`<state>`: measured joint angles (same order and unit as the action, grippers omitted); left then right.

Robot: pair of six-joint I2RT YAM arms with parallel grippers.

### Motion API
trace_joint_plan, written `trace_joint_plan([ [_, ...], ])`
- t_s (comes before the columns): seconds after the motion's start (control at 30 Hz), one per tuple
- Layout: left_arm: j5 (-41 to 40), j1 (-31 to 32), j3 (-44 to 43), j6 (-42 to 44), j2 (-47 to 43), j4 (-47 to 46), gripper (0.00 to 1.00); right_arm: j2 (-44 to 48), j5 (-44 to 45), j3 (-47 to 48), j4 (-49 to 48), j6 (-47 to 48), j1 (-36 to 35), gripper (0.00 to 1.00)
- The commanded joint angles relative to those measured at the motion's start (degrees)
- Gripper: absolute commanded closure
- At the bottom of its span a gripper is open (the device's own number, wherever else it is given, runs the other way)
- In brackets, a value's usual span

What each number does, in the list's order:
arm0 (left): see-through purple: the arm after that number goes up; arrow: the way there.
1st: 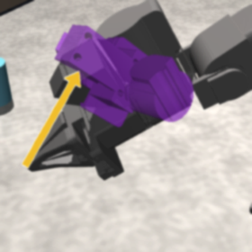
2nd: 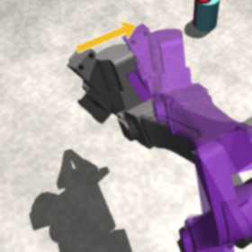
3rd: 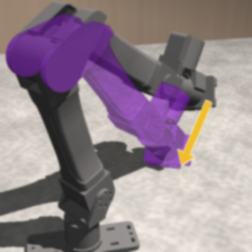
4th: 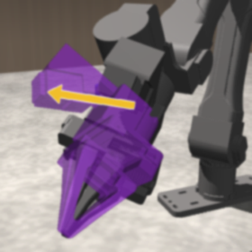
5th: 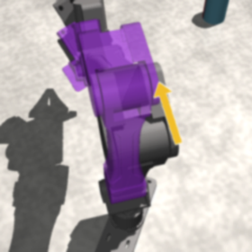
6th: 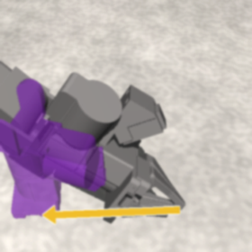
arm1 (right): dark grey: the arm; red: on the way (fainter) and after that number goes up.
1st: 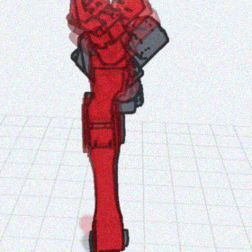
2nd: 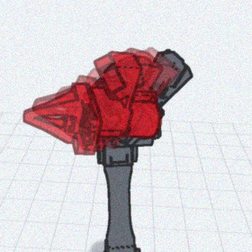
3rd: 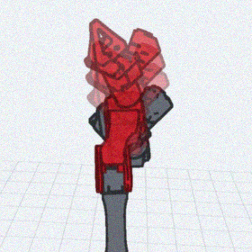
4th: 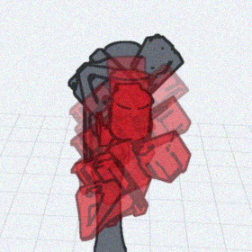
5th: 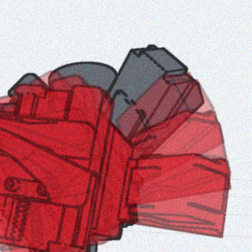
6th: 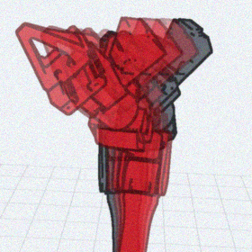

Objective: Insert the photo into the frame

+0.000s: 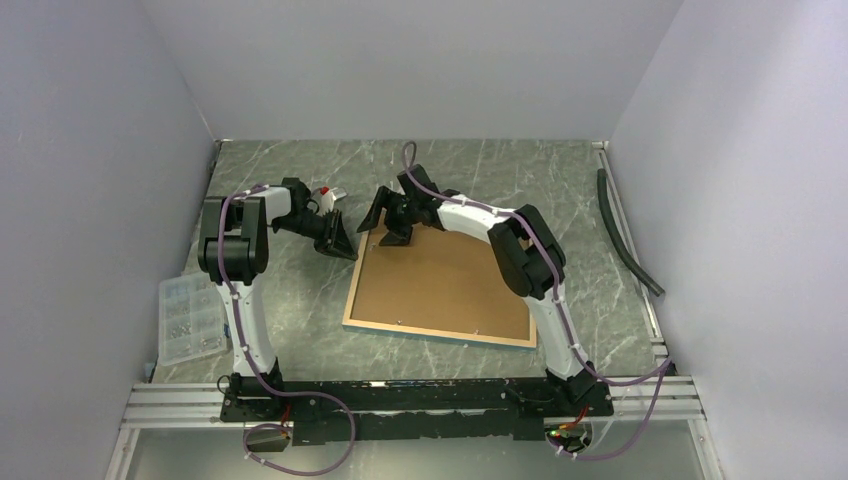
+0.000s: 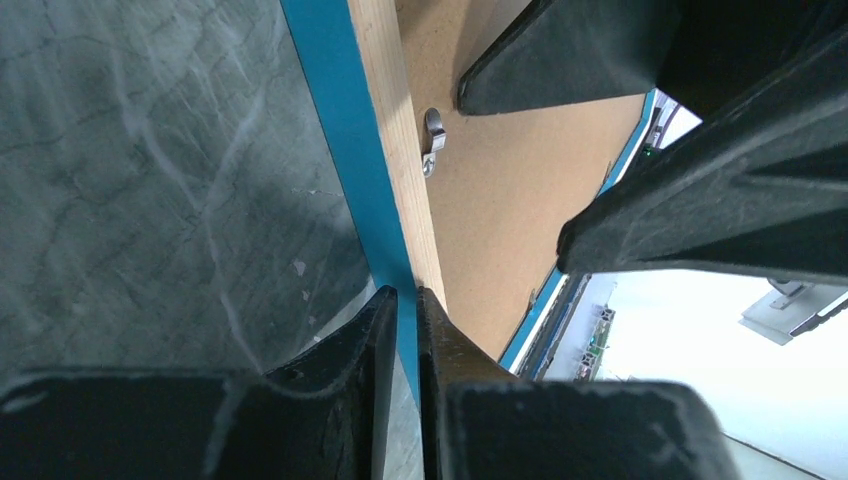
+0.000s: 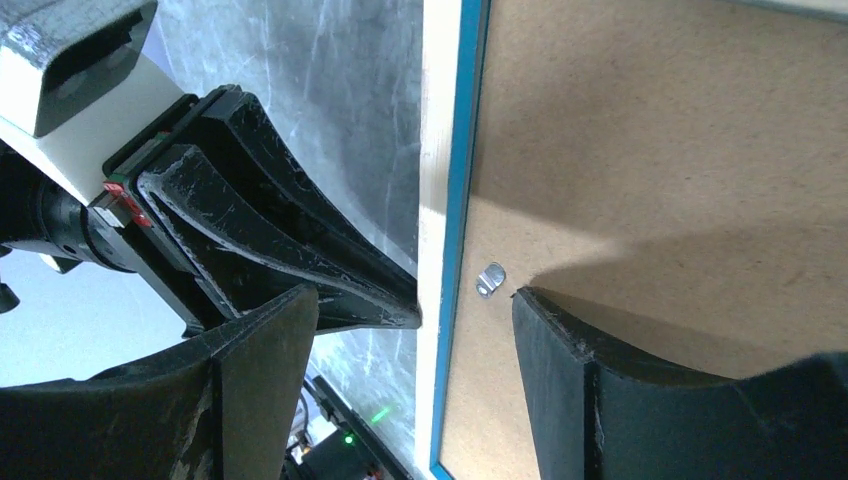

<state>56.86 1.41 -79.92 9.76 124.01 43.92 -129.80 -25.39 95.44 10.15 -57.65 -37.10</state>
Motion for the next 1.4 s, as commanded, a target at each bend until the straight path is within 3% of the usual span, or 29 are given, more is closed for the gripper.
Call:
trace_joint_plan([
  [0.0,-0.4,0.4,0.7,-0.1,0.5,-1.2,0.82,-1.1,-0.7,2.5,0.9,-0.4,-0.5,0.25],
  [0.97,-0.8,0.7,0.1,-1.2,0.3,-2.0,0.84,-4.8,-6.6,4.1,-3.7,-5.5,-1.6,0.26],
  [1.37,-0.8,0.8,-0.5,-1.7,0.4,-2.2,0.85,-8.6,-10.1,10.5,1.0,-1.8,-2.8,0.25],
])
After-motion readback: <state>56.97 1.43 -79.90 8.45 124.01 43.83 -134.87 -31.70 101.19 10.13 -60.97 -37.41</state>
